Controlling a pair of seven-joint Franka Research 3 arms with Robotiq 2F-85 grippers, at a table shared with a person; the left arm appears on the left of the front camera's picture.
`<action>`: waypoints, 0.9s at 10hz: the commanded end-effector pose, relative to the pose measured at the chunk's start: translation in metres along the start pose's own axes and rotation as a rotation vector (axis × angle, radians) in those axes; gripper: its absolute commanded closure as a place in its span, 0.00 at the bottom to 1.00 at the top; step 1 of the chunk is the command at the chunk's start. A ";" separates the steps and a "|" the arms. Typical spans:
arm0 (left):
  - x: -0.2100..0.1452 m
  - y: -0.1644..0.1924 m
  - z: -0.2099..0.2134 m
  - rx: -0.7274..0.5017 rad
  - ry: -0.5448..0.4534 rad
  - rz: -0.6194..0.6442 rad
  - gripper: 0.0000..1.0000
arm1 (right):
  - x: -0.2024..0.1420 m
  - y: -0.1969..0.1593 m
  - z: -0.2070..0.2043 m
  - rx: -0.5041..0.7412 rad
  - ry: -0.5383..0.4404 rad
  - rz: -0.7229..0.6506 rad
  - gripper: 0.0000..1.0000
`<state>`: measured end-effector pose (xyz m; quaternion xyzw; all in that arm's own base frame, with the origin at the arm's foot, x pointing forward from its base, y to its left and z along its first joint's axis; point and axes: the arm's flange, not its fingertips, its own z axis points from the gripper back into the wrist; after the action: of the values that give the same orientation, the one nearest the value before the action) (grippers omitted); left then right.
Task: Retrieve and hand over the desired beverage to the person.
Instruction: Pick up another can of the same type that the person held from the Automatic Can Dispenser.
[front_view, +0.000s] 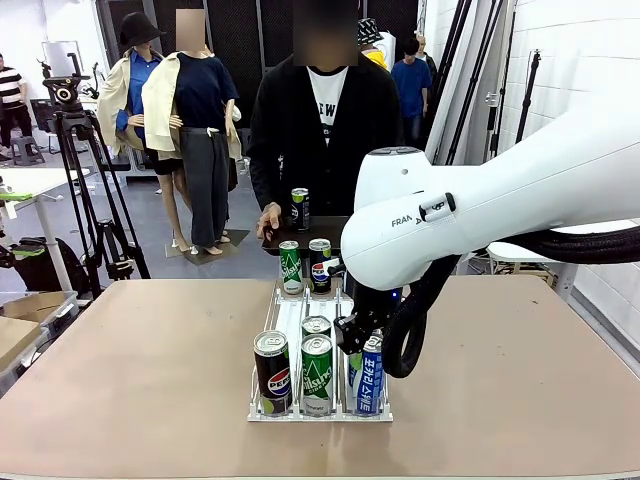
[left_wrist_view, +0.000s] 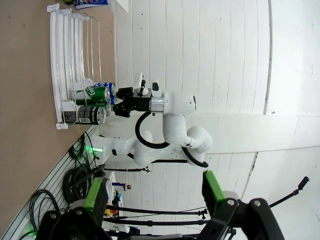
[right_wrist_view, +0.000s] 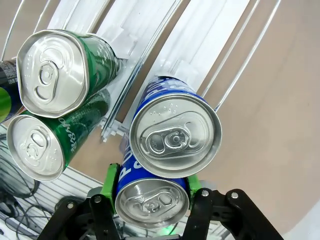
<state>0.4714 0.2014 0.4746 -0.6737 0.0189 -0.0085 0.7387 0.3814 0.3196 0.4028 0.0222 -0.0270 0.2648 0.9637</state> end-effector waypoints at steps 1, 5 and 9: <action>-0.001 -0.001 0.001 0.008 -0.007 -0.001 0.00 | 0.000 0.000 0.000 -0.003 0.000 0.001 1.00; -0.001 -0.001 0.001 0.008 -0.007 -0.001 0.00 | -0.009 0.013 0.035 -0.001 0.024 0.069 1.00; -0.001 -0.001 0.001 0.008 -0.007 -0.001 0.00 | -0.026 0.035 0.085 -0.078 0.042 0.101 1.00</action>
<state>0.4714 0.2014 0.4744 -0.6737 0.0189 -0.0084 0.7387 0.3398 0.3301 0.4755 -0.0082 -0.0137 0.3105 0.9504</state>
